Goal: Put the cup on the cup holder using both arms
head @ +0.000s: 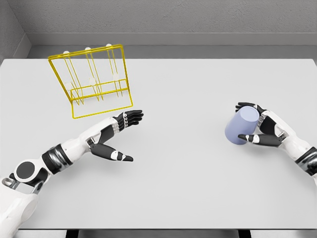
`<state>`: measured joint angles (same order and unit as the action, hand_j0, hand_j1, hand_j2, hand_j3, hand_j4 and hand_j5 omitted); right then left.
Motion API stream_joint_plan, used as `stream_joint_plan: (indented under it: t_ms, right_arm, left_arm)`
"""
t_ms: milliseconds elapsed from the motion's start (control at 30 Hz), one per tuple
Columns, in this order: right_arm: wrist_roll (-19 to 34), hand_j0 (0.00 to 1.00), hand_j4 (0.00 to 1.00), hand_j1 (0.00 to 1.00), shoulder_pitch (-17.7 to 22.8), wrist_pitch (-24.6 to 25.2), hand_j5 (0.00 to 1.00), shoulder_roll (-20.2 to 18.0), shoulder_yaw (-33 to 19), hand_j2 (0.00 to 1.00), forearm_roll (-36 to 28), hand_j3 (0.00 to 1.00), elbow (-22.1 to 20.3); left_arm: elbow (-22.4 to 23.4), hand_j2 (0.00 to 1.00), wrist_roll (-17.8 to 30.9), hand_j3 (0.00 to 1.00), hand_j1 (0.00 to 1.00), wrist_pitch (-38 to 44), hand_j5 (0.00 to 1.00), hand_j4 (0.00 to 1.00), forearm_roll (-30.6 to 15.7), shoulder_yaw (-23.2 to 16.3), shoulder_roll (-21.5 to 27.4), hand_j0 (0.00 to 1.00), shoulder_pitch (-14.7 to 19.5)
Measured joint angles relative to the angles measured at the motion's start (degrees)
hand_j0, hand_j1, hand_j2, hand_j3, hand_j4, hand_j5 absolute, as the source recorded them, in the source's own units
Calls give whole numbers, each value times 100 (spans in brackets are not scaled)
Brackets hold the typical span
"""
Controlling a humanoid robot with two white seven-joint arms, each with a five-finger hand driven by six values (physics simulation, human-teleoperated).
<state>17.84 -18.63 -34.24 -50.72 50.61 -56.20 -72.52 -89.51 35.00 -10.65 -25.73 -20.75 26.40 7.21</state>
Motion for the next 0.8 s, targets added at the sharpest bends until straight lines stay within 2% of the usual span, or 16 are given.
stream_joint_plan:
  t_ms: [467,800]
  right_arm:
    - [2,70,70,70,-26,-61,70,-1,-4,70,180,70,-12]
    - [-12,70,70,70,-211,-77,70,-22,-54,70,229,70,-277]
  left_arm:
    - [0,100,0,100,100,0,100,100,1,0,-19,100,0]
    - [5,100,0,100,100,0,100,100,1,1,-24,100,0]
